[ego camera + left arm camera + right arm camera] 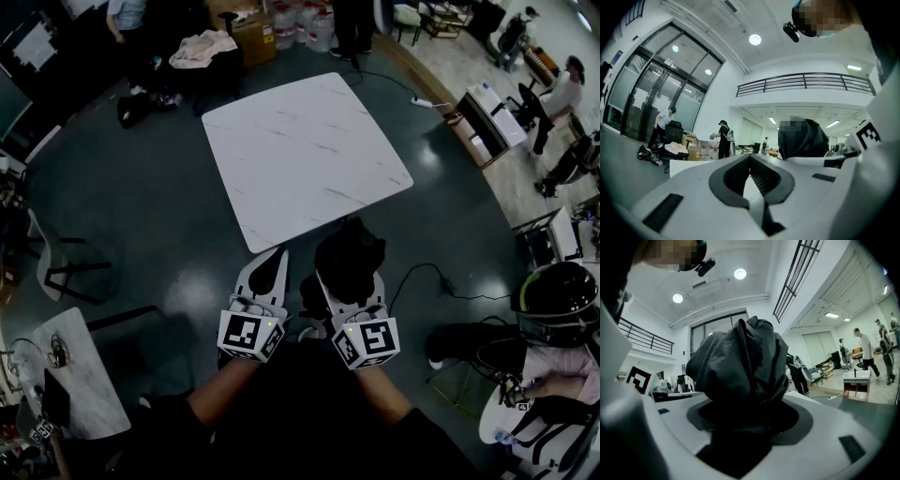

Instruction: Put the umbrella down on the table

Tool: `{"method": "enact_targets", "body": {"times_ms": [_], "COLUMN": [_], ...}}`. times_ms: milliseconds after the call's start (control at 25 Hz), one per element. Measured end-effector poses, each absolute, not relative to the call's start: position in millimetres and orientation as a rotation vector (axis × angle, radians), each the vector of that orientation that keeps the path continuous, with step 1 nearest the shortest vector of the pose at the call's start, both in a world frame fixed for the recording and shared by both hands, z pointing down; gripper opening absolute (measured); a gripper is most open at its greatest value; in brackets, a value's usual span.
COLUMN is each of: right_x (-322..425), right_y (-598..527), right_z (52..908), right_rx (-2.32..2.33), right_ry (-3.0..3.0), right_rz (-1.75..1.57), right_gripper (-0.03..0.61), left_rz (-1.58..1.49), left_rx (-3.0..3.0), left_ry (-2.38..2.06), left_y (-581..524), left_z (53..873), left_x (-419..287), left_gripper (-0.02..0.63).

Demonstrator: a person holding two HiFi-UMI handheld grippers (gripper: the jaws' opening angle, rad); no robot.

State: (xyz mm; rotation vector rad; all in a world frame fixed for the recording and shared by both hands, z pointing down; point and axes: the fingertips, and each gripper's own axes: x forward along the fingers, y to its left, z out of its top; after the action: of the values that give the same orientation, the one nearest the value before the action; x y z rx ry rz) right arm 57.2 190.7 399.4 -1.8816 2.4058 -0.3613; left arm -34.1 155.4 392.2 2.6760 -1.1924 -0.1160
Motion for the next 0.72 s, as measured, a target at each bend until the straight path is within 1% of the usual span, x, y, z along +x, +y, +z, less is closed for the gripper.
{"method": "enact_targets", "body": {"times_ms": [280,520,720], "right_x": [15.7,-29.0,-76.8], "right_y": [260.5,313.1,338.3], "right_z": [416.4,413.9,414.4], "right_rx": [-1.952,-2.054,-2.073], "right_ry": [2.278,2.133,2.103], "right_rz": [-0.416,-0.375,-0.373], "right_gripper": [0.307,0.307,0.308], "left_rz": [-0.113,-0.126,-0.104], "left_rx": [2.732,2.790,2.843], "left_ry": [-1.126,-0.941,-0.846], "left_y": [215.6,273.5,299.9], "left_z": [414.7,408.2,402.0], "left_x": [-109.9,-144.5,-171.5], "left_gripper": [0.008,0.008,0.008]}}
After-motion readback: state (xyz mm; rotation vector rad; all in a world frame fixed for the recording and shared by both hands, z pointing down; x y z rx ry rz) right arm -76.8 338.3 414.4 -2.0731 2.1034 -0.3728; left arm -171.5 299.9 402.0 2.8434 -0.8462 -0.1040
